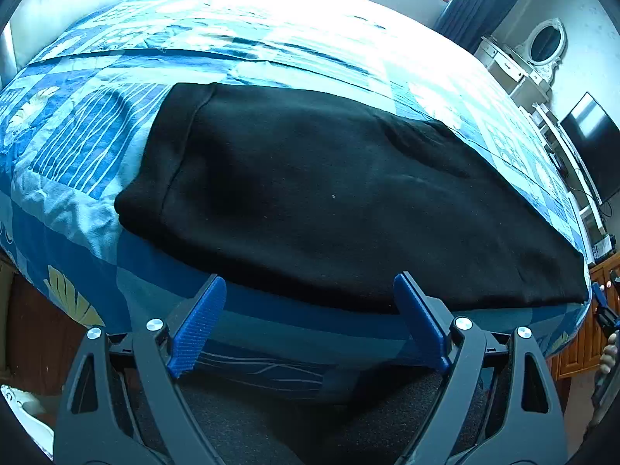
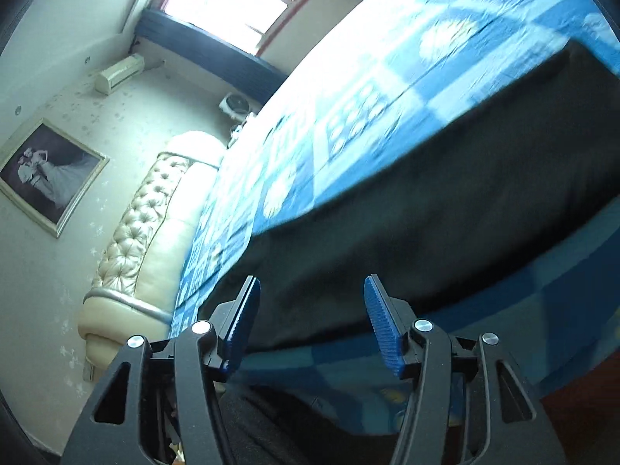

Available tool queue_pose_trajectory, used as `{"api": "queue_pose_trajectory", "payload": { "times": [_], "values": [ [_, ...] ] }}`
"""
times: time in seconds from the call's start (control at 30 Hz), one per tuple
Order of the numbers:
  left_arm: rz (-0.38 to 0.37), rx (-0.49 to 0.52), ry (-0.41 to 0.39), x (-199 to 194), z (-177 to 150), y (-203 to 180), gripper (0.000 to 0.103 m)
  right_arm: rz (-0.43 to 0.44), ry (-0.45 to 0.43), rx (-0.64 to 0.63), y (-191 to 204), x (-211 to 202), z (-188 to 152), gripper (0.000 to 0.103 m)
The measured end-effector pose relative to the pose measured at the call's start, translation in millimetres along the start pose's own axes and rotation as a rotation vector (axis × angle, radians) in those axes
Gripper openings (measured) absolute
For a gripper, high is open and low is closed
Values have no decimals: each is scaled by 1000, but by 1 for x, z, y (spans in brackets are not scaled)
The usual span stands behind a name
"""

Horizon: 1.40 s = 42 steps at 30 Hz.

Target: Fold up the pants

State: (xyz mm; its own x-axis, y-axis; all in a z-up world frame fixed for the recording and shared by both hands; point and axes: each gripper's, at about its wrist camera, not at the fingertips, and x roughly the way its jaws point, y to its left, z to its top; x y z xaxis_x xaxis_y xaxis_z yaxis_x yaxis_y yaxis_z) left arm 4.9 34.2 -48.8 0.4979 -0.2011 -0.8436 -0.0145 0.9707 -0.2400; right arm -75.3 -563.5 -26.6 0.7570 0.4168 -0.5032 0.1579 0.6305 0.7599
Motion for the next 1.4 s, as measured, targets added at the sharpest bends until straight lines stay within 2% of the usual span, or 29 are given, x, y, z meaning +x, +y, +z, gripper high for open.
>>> {"api": "queue_pose_trajectory", "payload": {
  "times": [0.1, 0.2, 0.33, 0.5, 0.57, 0.67, 0.73, 0.83, 0.9, 0.97, 1.03, 1.17, 1.27, 1.4],
  "values": [
    [12, -35, -10, -1, 0, 9, 88, -135, -90, 44, -57, -41, 49, 56],
    [31, -70, -17, -2, -3, 22, 88, -261, -137, 150, -120, -67, 79, 56],
    [76, -120, 4, -1, -10, 36, 88, -281, -150, 264, -183, -82, 92, 56],
    [121, -160, 35, 0, -13, 49, 88, -206, -65, 315, -222, -65, 91, 58],
    [128, -162, 32, -1, -12, 50, 88, -155, -91, 319, -222, -63, 89, 65],
    [129, -153, 25, -2, -9, 46, 88, 11, -56, 373, -229, -53, 79, 65],
    [124, -144, 27, 2, -6, 44, 88, 48, -48, 357, -226, -47, 71, 65],
    [110, -132, 31, 5, -5, 37, 88, 93, -119, 416, -228, -45, 61, 64],
    [100, -121, 34, 7, -4, 34, 88, 71, -164, 448, -230, -43, 56, 55],
    [94, -108, 39, 9, -4, 30, 88, 7, -180, 476, -230, -38, 52, 32],
    [87, -99, 43, 10, -4, 28, 88, -47, -196, 483, -226, -35, 51, 27],
    [73, -90, 33, 6, -3, 28, 88, -101, -234, 477, -206, -37, 56, 24],
    [70, -80, 22, 1, -1, 31, 88, -44, -272, 465, -182, -41, 62, 24],
    [54, -87, 12, -6, -1, 35, 88, 49, -273, 373, -126, -42, 72, 24]
  ]
}}
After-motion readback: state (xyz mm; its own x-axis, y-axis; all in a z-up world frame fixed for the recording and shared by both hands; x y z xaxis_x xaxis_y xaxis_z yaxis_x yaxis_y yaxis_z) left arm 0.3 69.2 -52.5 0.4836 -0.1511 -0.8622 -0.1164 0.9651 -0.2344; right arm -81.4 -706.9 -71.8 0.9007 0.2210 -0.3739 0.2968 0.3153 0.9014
